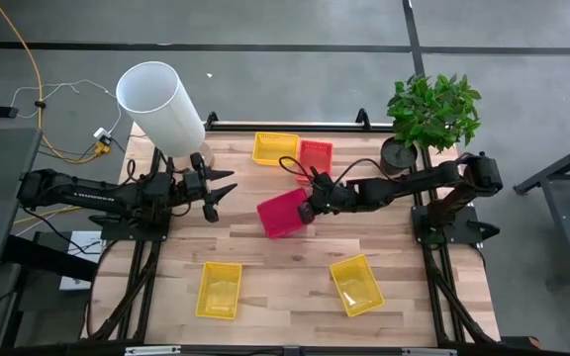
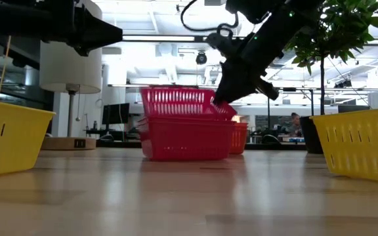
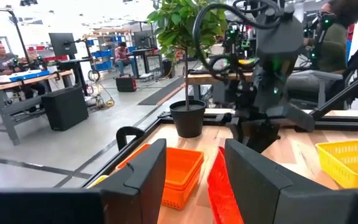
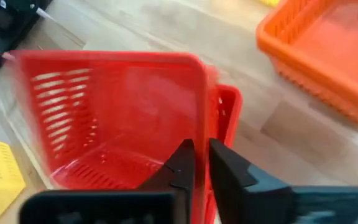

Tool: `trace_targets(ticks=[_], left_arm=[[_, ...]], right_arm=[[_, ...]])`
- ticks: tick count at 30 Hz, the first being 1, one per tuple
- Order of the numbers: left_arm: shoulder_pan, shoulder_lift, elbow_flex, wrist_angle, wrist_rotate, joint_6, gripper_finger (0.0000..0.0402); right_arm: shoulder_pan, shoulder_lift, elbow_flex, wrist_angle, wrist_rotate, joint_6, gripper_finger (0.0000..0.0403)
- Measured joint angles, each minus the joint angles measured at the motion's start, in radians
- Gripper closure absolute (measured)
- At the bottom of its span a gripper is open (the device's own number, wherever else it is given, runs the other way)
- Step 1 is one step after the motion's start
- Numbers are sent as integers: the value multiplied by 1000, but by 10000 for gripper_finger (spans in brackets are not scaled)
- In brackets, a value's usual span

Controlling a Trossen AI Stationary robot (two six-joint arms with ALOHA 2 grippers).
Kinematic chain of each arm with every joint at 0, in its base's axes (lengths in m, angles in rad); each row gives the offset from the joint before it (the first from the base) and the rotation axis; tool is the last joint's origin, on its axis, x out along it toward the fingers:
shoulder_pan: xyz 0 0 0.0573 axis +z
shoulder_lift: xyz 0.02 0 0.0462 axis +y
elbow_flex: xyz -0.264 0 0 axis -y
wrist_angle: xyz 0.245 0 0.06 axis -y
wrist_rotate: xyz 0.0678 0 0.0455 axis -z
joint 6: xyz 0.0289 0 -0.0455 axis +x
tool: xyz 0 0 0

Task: Stack baskets by color
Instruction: Stack the right red bin on the top red bin

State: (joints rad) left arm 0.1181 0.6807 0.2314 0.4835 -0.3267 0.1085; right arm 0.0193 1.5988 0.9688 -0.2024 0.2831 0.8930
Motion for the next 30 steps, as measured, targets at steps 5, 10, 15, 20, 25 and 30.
trace_targets(ticks=[5,10,15,20,25,30], left_arm=[[0,0,0,0,-2,0,251],[0,0,0,0,-2,0,251],[0,0,0,0,-2,0,251],[0,0,0,0,-1,0,251],[0,0,0,-1,1,0,251],[0,0,0,-2,0,-1,251]], right_arm=[[0,-51,0,-15,17,-45,302],[1,-124,0,-32,32,-109,244],[3,-190,0,-36,46,-281,215],[3,-167,0,7,15,-605,215],[3,-86,0,48,37,-914,222],[3,-23,0,170,101,-1163,236]])
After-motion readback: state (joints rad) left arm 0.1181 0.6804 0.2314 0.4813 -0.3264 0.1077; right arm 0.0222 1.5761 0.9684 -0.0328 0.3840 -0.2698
